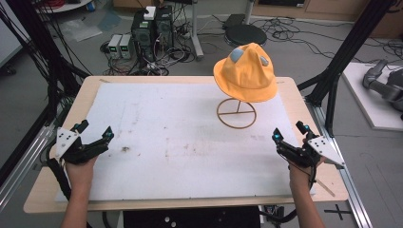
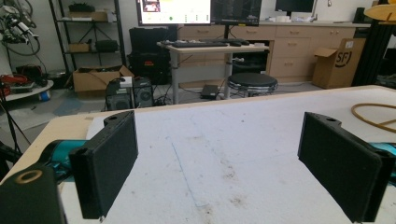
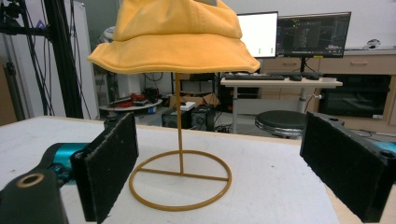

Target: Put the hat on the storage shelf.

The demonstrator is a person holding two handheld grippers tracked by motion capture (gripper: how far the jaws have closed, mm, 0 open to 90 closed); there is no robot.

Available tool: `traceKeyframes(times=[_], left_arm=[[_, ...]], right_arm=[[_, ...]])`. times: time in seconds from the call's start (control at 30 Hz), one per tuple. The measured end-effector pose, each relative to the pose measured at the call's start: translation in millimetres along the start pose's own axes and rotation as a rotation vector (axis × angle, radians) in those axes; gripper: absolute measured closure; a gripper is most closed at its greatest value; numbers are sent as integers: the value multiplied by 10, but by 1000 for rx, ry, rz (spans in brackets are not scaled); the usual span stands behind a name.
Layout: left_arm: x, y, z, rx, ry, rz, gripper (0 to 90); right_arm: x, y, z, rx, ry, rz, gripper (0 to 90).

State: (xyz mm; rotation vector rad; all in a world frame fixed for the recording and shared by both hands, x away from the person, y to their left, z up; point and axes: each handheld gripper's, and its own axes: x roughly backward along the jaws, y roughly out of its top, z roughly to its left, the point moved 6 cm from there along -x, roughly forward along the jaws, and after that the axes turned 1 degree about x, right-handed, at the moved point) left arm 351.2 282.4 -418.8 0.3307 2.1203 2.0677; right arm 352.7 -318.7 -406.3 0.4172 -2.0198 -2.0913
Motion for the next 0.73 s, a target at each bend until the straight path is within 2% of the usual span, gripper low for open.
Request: traceKeyframes(times=[0.73], left_arm=[[45, -2, 28, -7, 11, 0, 125]], right_arm=[[-45, -40, -12, -8, -1, 19, 112]])
